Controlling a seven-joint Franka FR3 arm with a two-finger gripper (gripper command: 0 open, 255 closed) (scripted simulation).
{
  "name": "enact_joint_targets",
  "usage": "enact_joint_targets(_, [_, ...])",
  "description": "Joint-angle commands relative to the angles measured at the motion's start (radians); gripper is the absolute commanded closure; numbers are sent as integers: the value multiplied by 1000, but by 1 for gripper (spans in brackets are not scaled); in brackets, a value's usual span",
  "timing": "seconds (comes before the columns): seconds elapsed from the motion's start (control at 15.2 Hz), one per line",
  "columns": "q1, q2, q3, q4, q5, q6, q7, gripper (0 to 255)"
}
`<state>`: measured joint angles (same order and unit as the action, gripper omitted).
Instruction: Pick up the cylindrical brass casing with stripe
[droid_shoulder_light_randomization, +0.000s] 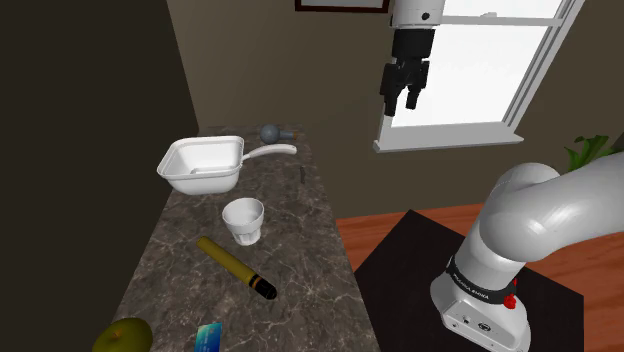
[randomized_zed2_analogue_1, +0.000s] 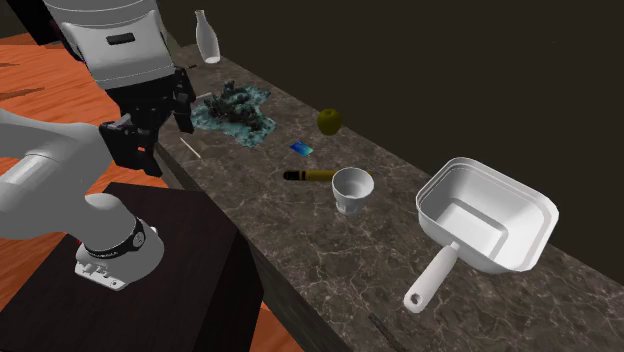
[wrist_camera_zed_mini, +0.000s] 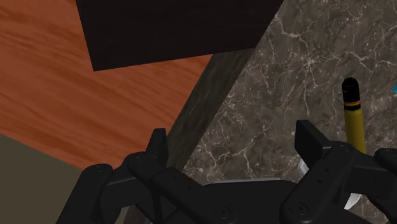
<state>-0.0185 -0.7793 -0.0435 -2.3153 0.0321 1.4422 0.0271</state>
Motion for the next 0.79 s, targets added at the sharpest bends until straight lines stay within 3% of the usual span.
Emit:
enact_joint_targets(0.0, [0,0,0,0,0,0,0,0])
enact_joint_targets(0.73, [76,155,162,-149,96,336,113,0])
